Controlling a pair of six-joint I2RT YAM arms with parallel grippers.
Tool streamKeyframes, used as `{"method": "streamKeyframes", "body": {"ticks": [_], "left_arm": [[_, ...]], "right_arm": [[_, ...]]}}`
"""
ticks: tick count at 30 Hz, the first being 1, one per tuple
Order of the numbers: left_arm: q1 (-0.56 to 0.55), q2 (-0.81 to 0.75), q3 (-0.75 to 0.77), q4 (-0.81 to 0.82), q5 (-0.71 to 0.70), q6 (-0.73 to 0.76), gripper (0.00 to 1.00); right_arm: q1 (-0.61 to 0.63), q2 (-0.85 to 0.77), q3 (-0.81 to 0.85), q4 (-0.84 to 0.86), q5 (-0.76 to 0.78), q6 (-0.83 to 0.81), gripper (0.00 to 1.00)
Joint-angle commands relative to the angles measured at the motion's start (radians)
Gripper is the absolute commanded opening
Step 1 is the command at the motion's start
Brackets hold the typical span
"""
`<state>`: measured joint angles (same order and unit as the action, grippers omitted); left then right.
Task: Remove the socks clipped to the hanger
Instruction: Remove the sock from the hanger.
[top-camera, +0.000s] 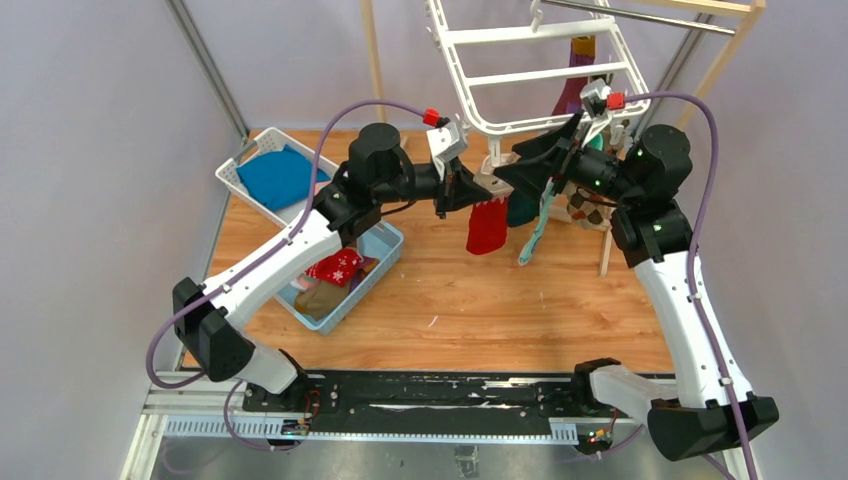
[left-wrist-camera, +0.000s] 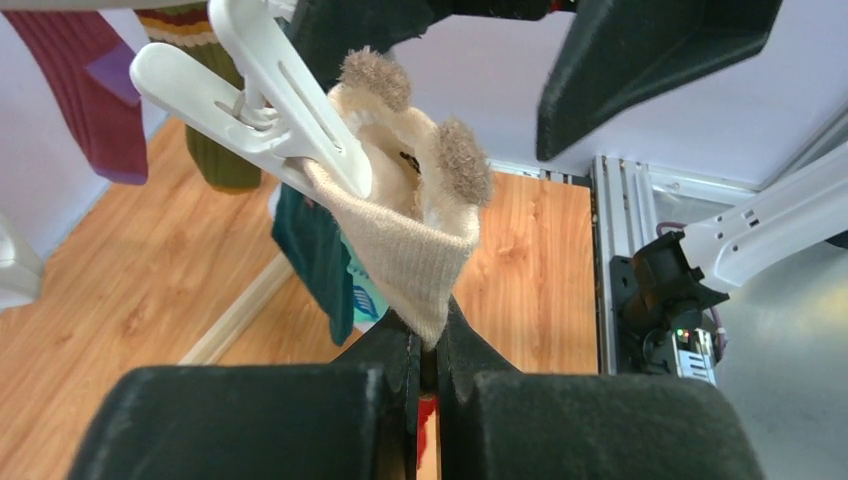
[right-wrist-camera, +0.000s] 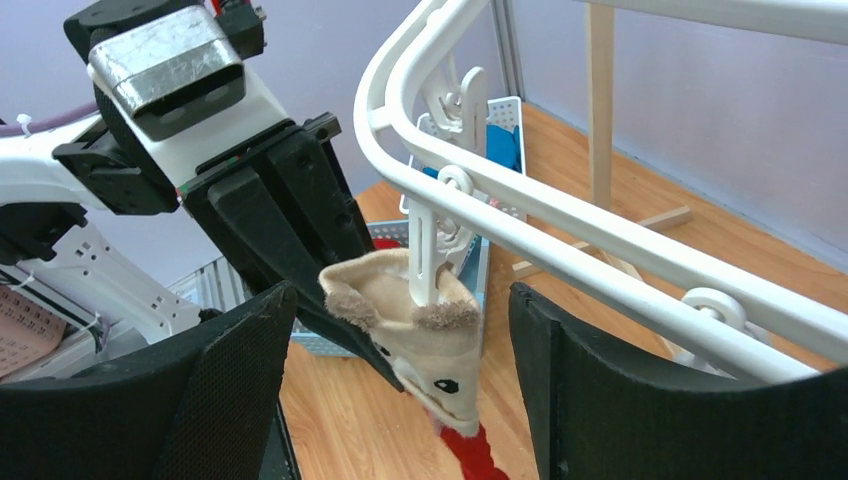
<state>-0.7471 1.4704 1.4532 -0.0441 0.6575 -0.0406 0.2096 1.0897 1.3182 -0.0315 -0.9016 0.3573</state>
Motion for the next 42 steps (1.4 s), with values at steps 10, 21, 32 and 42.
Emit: {"method": "streamKeyframes", "body": {"ticks": [10, 21, 32, 42], "left_arm": [[0.002, -0.005, -0.001, 0.102, 0.105, -0.081, 0.00], [0.002, -0.006, -0.043, 0.143, 0.125, -0.100, 0.00], [0.002, -0.035, -0.100, 0.151, 0.095, -0.064, 0.00], [0.002, -0.005, -0.074, 0.150, 0.094, -0.081, 0.00]], "right_arm": [[0.050, 0.033, -0.074, 0.211, 0.012, 0.154, 0.70], [0.040, 0.018, -0.145, 0.353, 0.008, 0.298, 0.64], [-0.015, -0.031, -0.267, 0.595, 0.029, 0.502, 0.57], [-0.014, -0.009, -0.280, 0.692, 0.025, 0.562, 0.42]]}}
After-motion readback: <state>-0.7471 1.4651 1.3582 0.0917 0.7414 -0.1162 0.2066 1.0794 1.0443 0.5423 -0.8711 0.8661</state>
